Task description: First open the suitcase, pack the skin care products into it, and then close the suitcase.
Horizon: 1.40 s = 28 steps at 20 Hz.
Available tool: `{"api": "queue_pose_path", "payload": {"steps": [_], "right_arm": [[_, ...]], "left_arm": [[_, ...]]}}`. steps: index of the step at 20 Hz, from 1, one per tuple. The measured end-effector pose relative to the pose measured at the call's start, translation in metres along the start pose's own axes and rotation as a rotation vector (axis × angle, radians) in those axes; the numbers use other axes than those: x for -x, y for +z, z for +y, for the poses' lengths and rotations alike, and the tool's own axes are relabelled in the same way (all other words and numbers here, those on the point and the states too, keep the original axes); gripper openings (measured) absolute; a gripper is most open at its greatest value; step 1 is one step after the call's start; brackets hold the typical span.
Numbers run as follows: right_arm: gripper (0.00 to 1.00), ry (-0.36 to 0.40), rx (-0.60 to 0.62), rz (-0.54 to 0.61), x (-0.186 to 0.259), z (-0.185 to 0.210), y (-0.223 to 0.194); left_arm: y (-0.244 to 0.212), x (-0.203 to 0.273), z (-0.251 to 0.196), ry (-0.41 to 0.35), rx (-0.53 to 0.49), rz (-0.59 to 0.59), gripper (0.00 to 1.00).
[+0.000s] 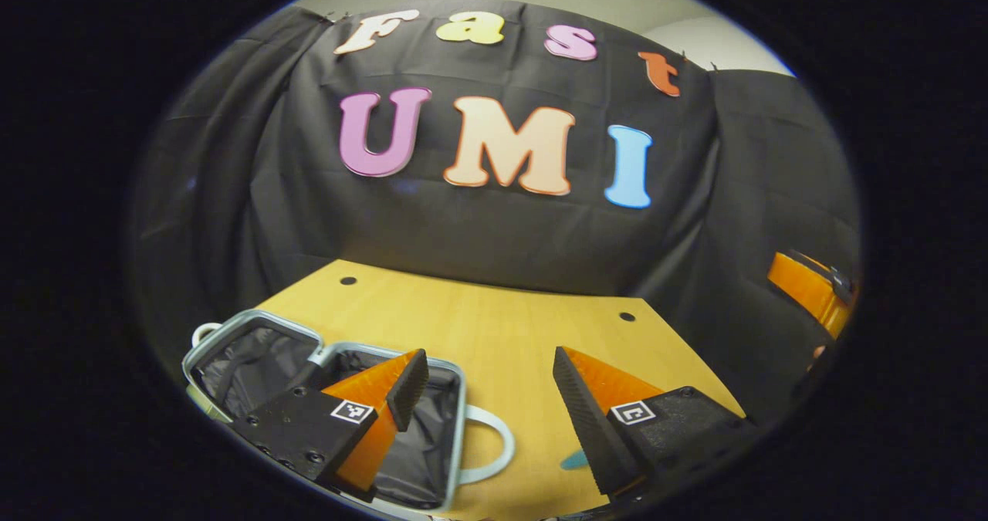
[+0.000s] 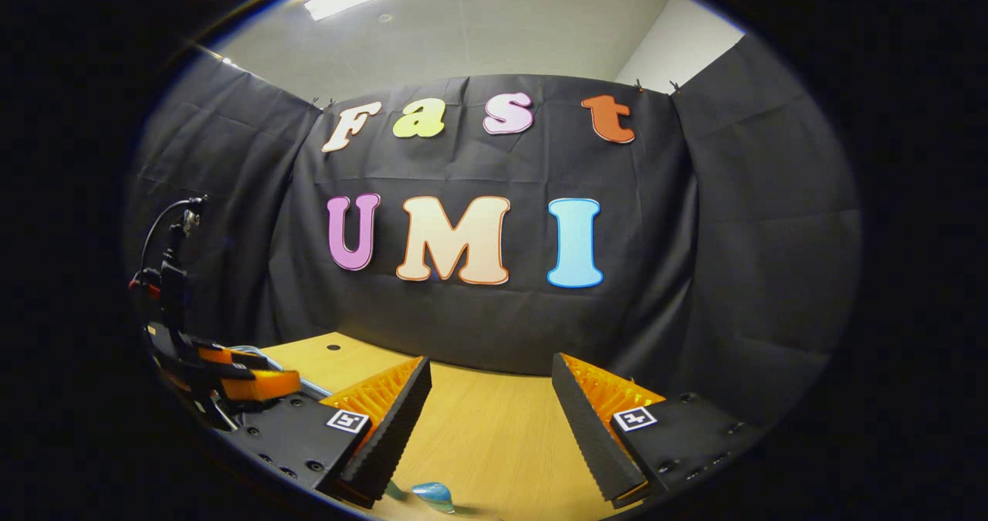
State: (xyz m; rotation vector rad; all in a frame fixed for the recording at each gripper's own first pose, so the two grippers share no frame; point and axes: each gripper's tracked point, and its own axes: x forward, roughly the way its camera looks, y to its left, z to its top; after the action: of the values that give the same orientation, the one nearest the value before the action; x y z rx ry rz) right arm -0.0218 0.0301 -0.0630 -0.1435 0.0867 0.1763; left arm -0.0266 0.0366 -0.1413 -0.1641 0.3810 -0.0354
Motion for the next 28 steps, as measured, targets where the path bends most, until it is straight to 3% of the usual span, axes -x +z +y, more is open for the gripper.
{"api": "queue_pose_path", "payload": {"steps": [7, 13, 18, 19, 22, 23, 28], "right_arm": [[0.98, 0.011, 0.002, 0.031, 0.009, -0.02, -0.014], [0.99, 0.021, 0.018, 0.061, 0.012, -0.027, -0.028], [0.98, 0.03, 0.022, 0.082, 0.012, -0.028, -0.038], [0.98, 0.033, 0.021, 0.085, 0.012, -0.028, -0.04], [0.99, 0.052, 0.013, 0.091, 0.011, -0.024, -0.046], [0.99, 0.067, 0.006, 0.097, 0.009, -0.02, -0.051], [0.99, 0.158, 0.016, 0.177, 0.005, 0.016, -0.101]], "left_arm": [[-0.078, -0.013, -0.062, -0.075, 0.022, 0.146, 0.96], [-0.143, -0.025, -0.08, -0.096, 0.042, 0.267, 0.92], [-0.193, -0.04, -0.087, -0.1, 0.033, 0.375, 0.68], [-0.203, -0.043, -0.088, -0.095, 0.025, 0.392, 0.49], [-0.201, -0.047, -0.094, -0.139, 0.013, 0.395, 0.27], [-0.198, -0.045, -0.092, -0.133, 0.008, 0.402, 0.22], [-0.149, -0.039, -0.078, -0.126, 0.007, 0.355, 0.22]]}}
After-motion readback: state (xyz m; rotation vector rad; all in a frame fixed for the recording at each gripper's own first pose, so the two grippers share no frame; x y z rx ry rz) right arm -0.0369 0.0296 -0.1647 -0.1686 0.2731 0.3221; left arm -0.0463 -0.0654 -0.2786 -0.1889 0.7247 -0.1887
